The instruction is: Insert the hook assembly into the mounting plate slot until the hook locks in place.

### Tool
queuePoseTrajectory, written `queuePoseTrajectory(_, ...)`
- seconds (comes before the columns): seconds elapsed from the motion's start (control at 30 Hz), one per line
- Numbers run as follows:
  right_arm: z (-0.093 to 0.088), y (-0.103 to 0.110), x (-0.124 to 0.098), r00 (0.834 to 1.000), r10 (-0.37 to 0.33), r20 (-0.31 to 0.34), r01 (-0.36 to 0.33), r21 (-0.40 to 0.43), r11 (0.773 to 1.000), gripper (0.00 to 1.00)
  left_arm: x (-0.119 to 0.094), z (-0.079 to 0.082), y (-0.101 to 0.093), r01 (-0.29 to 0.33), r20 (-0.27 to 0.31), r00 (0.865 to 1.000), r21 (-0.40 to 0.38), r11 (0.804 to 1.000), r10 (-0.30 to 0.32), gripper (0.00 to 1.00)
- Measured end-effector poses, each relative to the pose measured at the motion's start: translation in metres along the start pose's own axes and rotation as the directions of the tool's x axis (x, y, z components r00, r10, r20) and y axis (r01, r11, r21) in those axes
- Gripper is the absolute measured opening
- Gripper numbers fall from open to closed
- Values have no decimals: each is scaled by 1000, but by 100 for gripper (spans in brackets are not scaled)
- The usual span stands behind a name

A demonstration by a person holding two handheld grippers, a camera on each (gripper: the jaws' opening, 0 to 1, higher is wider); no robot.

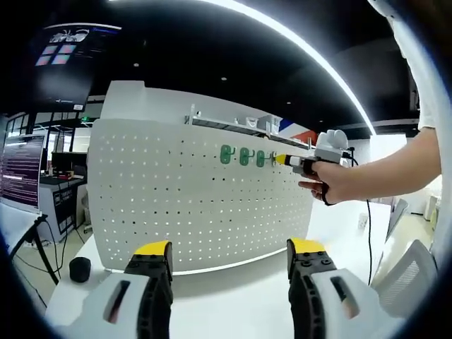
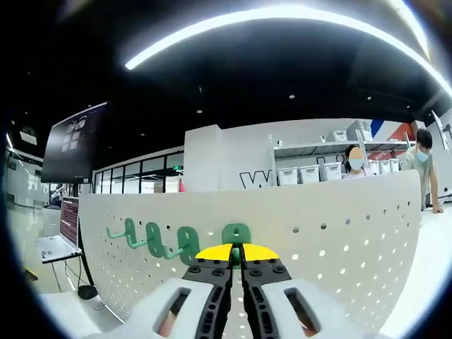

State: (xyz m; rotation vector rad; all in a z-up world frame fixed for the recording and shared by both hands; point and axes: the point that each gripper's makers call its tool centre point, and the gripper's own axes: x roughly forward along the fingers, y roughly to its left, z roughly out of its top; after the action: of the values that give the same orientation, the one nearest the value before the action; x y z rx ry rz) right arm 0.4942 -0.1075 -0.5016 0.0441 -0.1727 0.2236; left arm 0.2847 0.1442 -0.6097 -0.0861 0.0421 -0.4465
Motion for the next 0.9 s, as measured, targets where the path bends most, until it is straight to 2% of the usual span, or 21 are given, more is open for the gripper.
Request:
queuePoseTrajectory(0.1, 0, 1, -1, 999, -48, -4, 48, -19, 999, 1, 0, 0, 1, -1, -2, 1000, 2, 1000, 1, 67)
queuePoseTrajectory(0.33, -2, 0, -1, 994, -110, -10, 110, 33, 993, 2, -3, -1, 0, 2, -11, 1000, 4, 1000, -2, 67)
queuePoseTrajectory(0.67, -2, 1, -1, 997, -80, -23, 80, 0, 997, 2, -2, -1, -2, 9, -9, 1000, 6, 1000, -9, 66)
queuePoseTrajectory(0.83, -1, 0, -2, 998, -54, -26, 54, 12, 998, 3, -3, -1, -2, 8, -11, 1000, 8, 1000, -8, 66)
queuePoseTrajectory(0.9, -5, 0, -5, 998, -41, -52, 42, 19, 999, 12, -3, -1, -2, 8, -14, 1000, 5, 1000, -8, 65)
